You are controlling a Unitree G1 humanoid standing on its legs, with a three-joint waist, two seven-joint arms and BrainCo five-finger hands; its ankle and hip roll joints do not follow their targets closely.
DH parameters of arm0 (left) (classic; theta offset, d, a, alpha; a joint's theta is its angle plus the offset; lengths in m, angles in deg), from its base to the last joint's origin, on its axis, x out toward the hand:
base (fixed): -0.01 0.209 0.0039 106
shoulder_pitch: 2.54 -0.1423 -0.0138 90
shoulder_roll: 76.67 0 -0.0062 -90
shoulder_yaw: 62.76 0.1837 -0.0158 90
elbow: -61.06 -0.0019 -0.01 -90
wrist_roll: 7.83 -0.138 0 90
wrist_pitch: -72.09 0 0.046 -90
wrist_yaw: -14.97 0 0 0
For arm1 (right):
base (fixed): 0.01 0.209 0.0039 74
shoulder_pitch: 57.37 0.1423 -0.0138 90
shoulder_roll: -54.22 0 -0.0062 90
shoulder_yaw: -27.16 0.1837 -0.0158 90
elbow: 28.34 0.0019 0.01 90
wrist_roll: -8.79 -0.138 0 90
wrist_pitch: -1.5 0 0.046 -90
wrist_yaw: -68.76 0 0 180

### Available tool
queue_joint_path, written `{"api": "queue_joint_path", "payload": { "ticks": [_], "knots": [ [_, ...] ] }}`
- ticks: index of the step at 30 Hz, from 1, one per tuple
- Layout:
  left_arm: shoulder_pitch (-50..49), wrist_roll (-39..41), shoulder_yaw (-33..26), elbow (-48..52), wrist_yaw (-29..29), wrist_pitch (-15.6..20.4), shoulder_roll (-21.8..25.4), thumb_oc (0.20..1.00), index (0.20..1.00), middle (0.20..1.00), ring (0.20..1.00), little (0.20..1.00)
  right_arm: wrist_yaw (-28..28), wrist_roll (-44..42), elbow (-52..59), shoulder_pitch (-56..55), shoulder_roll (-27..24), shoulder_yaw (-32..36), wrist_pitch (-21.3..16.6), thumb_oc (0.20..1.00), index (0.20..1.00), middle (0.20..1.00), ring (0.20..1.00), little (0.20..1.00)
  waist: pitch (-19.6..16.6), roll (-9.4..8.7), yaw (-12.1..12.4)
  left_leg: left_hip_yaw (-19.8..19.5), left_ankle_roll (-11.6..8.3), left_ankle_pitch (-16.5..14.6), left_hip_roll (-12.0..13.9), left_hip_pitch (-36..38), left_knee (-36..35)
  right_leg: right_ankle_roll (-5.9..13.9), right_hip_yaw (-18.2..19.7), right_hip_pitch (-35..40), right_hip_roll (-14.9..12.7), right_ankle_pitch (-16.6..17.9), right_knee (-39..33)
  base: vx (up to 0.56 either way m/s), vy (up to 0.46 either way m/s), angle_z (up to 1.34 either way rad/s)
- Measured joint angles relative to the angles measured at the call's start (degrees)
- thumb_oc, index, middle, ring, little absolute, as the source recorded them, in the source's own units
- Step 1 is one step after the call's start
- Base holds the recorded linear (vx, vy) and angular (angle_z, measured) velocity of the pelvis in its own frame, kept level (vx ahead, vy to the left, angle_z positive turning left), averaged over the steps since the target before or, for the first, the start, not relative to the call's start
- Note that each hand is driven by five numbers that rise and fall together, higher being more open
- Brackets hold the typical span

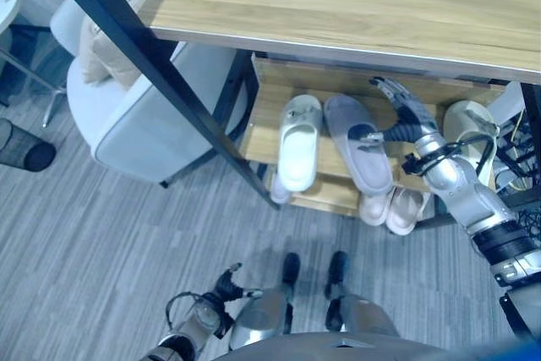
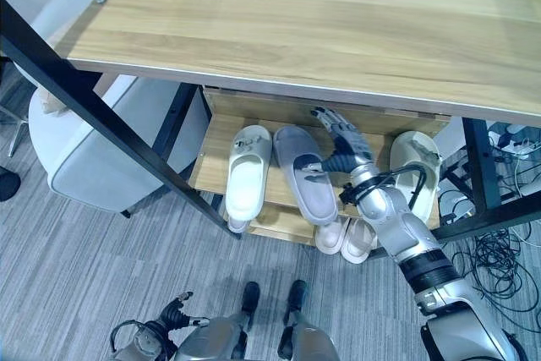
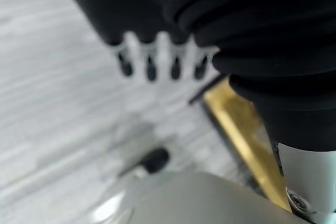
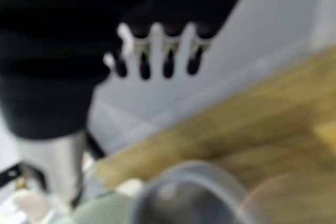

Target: Arrange the slippers neatly on the shoe rack.

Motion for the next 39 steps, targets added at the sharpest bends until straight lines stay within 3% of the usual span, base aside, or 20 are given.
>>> {"api": "queue_joint_path", "payload": {
  "ticks": [7, 15, 23, 29, 30, 31, 39],
  "knots": [
    [0.0, -0.5, -0.3, 0.0, -0.1, 0.0, 0.1, 1.0, 1.0, 1.0, 1.0, 1.0, 0.0, -3.6, -3.4, -1.1, 0.7, 0.9, 0.6, 1.0, 1.0, 1.0, 1.0, 1.0, 0.2, -0.28, -0.1, -0.1, -0.06, 0.0, 0.0, 0.0, -0.2, 0.22, 0.0, 0.0, 0.0, -0.2, 0.0, 0.0, 0.0, 0.0],
    [0.2, 0.8, -1.0, -0.7, -0.1, 0.0, 0.0, 1.0, 1.0, 1.0, 1.0, 1.0, -0.2, -10.6, -13.0, 0.0, 6.9, 1.0, 1.6, 1.0, 1.0, 1.0, 1.0, 1.0, 0.6, -0.52, 0.1, -0.2, -0.12, 0.1, 0.1, -0.4, -0.2, 0.31, -0.1, -0.3, 0.1, -0.2, 0.0, 0.0, 0.009, 0.0],
    [0.9, 2.1, -1.4, -1.4, -0.1, -0.1, -0.6, 1.0, 1.0, 1.0, 1.0, 1.0, 0.6, -19.0, -19.5, 3.6, 10.8, -0.4, 1.9, 1.0, 1.0, 1.0, 1.0, 1.0, 0.8, -0.53, 1.9, -2.1, -0.39, 0.3, 0.0, -1.2, 0.0, 0.44, -2.0, -0.5, -0.1, -0.3, 0.0, 0.0, 0.017, 0.12],
    [1.1, 3.0, -1.1, -2.6, 0.0, -0.1, -0.7, 1.0, 1.0, 1.0, 1.0, 1.0, 2.4, -21.7, -25.6, 9.6, 10.7, -0.4, 1.8, 1.0, 1.0, 1.0, 1.0, 1.0, 0.9, -0.5, 3.0, -2.6, -0.69, 0.5, 0.0, -2.5, 0.0, 0.7, -2.4, -1.6, -0.1, -0.5, 0.0, 0.0, 0.009, 0.04],
    [1.1, 3.0, -1.0, -2.7, 0.0, -0.1, -0.8, 1.0, 1.0, 1.0, 1.0, 1.0, 2.5, -21.9, -26.2, 10.1, 10.6, -0.4, 1.9, 0.507, 0.507, 0.507, 0.507, 0.507, 0.9, -0.49, 3.1, -2.7, -0.71, 0.6, 0.0, -2.5, 0.0, 0.68, -2.5, -1.6, -0.1, -0.5, 0.0, 0.0, 0.016, 0.07],
    [1.1, 3.0, -0.8, -2.8, 0.0, -0.1, -0.8, 1.0, 1.0, 1.0, 1.0, 1.0, 2.7, -22.7, -26.8, 10.3, 10.6, -0.4, 1.6, 0.219, 0.219, 0.219, 0.219, 0.219, 0.9, -0.42, 3.4, -2.9, -0.72, 0.6, 0.0, -2.6, 0.0, 0.68, -2.7, -1.6, -0.1, -0.5, 0.0, 0.0, 0.014, 0.09],
    [1.2, 3.2, -0.5, -2.7, 0.1, -0.1, -0.8, 1.0, 1.0, 1.0, 1.0, 1.0, 4.3, -26.1, -29.3, 11.3, 9.8, 1.8, 0.5, 0.2, 0.2, 0.2, 0.2, 0.2, 1.2, -0.07, 3.3, -3.5, -0.88, 0.8, 0.0, -3.1, 0.0, 0.84, -3.4, -1.9, -0.1, -0.6, 0.0, 0.01, 0.005, 0.04]
  ]
}}
